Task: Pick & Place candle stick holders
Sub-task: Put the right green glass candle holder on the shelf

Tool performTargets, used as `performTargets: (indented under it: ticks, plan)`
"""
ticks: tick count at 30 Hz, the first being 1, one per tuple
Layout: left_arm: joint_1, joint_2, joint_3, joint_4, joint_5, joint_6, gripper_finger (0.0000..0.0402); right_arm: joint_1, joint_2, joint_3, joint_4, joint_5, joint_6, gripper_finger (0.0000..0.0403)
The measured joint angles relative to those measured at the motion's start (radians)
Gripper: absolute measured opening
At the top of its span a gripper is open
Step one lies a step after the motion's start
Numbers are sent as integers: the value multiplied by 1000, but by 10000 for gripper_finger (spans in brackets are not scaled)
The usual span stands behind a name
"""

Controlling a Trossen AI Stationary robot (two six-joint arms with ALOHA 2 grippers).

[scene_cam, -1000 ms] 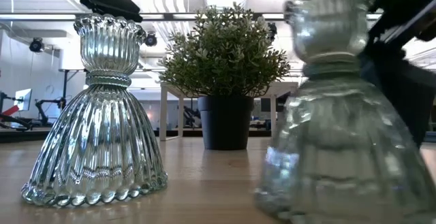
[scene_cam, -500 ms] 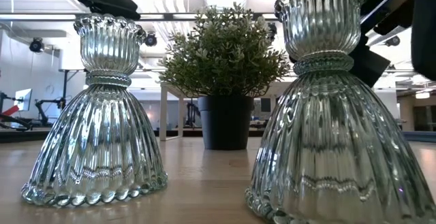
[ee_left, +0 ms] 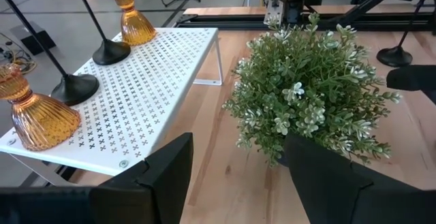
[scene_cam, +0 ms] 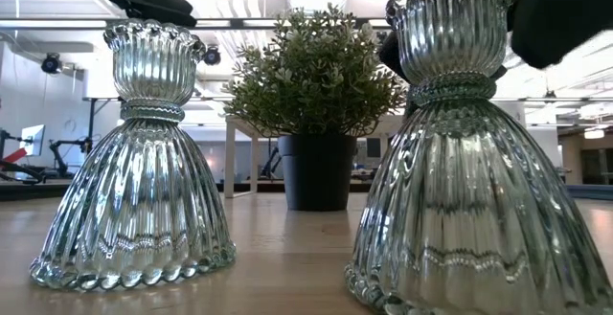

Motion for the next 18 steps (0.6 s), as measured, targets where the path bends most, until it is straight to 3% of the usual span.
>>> performTargets:
  ticks: [18]
  plan:
    - [0,-15,0,-10,0,0,236,-7,59,1,130,-29,-25,236]
